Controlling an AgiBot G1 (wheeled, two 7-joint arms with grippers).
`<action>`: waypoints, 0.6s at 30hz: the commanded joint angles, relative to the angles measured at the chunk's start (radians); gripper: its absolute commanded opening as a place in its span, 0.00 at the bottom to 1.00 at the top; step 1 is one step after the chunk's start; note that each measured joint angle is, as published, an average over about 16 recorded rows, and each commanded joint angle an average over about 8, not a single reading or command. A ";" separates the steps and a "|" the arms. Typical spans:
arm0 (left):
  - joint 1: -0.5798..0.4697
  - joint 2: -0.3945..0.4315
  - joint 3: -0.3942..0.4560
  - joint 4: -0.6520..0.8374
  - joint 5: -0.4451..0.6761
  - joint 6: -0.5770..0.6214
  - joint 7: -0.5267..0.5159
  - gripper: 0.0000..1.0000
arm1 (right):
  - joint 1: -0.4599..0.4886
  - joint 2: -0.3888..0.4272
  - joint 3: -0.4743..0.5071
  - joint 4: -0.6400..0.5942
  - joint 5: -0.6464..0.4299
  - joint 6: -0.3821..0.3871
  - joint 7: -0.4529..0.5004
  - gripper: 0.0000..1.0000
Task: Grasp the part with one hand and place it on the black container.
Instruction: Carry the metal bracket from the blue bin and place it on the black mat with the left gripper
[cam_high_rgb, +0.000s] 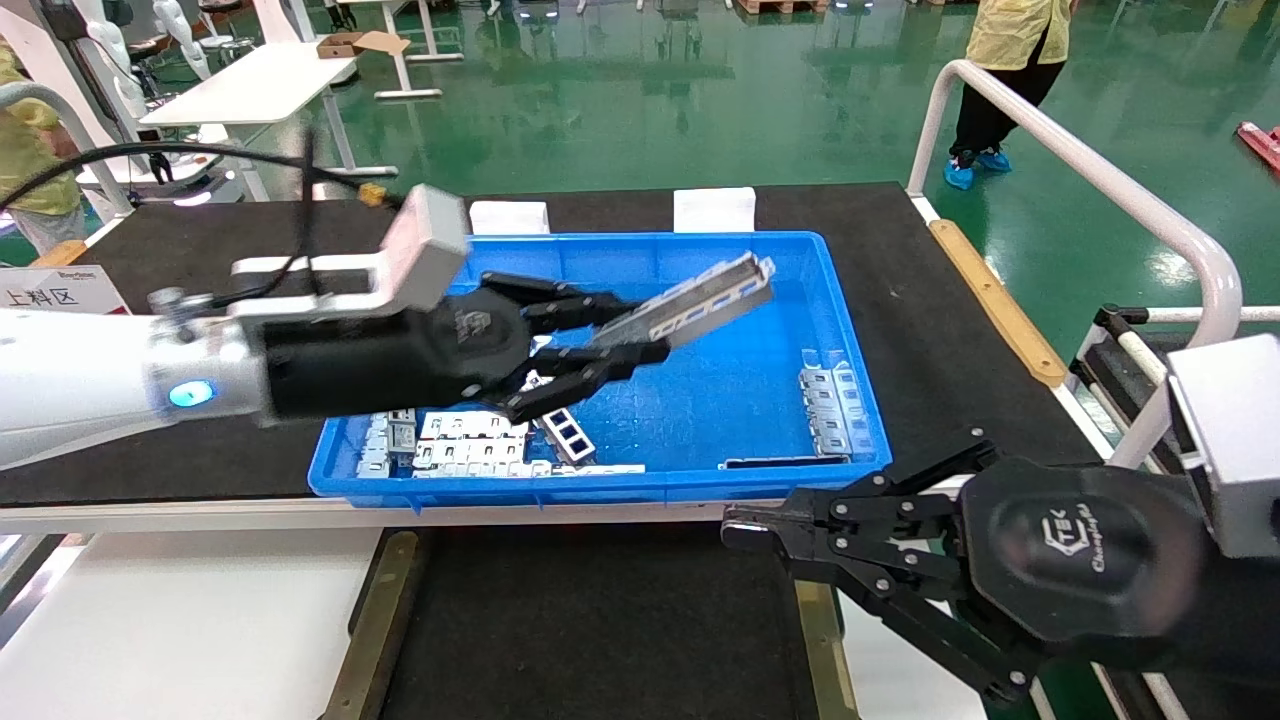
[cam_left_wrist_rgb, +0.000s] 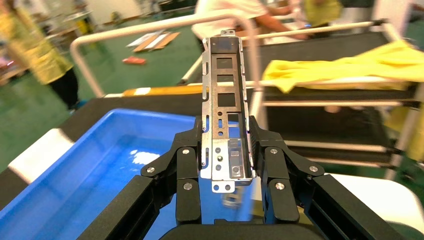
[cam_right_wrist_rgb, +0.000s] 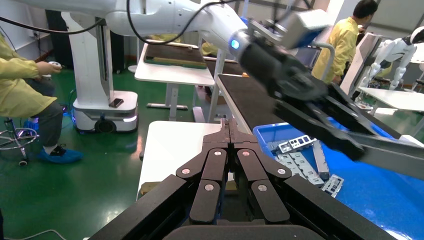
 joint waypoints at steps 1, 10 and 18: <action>0.005 -0.041 -0.004 -0.043 -0.009 0.044 0.002 0.00 | 0.000 0.000 0.000 0.000 0.000 0.000 0.000 0.00; 0.186 -0.193 0.014 -0.365 -0.022 -0.028 -0.052 0.00 | 0.000 0.000 0.000 0.000 0.000 0.000 0.000 0.00; 0.414 -0.270 0.082 -0.572 0.001 -0.203 -0.136 0.00 | 0.000 0.000 0.000 0.000 0.000 0.000 0.000 0.00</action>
